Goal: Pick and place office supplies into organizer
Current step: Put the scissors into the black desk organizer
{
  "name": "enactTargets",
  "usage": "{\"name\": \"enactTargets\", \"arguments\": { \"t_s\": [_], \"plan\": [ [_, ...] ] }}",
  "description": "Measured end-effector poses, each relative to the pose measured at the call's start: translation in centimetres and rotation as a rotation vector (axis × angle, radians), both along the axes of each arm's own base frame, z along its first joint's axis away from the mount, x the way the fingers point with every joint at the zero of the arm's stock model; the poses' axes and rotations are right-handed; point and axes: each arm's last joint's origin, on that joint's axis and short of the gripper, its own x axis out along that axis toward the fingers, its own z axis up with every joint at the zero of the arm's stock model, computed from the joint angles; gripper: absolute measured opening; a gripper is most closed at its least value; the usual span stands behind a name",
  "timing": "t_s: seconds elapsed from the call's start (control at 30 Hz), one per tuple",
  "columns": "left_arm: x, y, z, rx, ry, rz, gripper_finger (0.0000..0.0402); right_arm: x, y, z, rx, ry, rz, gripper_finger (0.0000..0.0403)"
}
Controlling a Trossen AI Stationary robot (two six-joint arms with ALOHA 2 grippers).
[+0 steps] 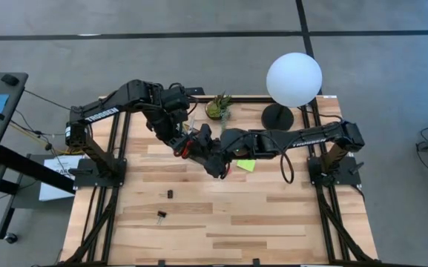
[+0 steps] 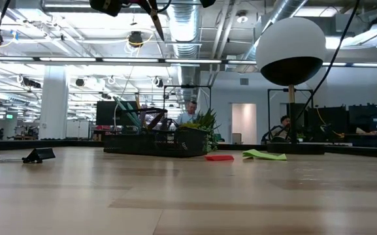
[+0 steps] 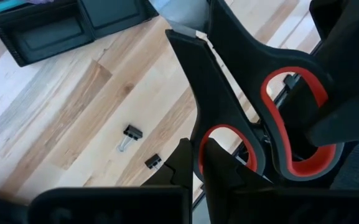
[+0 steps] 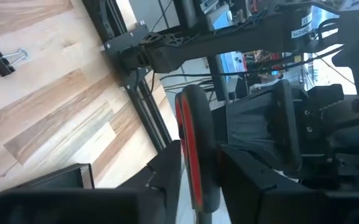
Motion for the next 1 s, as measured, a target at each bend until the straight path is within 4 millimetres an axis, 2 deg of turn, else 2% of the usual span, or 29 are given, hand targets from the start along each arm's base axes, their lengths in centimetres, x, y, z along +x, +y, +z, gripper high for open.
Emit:
{"name": "enactTargets", "arguments": {
  "t_s": [0.13,0.43,0.7,0.83,1.0],
  "plan": [
    [0.0,0.0,0.0,-0.008,0.002,0.008,0.0,0.1,-0.1,0.1,-0.019,-0.007,0.007,0.0065],
    [0.0,-0.1,0.0,-0.036,-0.004,0.007,0.0,0.1,-0.1,0.3,-0.016,-0.024,0.011,0.003],
    [0.1,-0.1,0.1,-0.043,-0.014,-0.001,0.0011,0.1,-0.1,0.3,-0.001,-0.026,0.015,0.0028],
    [0.0,-0.1,0.6,-0.032,-0.036,-0.014,0.002,-0.1,-0.1,0.5,0.126,-0.045,-0.03,0.0028],
    [-0.4,-0.1,2.3,0.023,-0.101,0.0,0.0041,-0.7,-1.0,1.3,0.345,-0.071,-0.115,0.0028]
  ]
}}
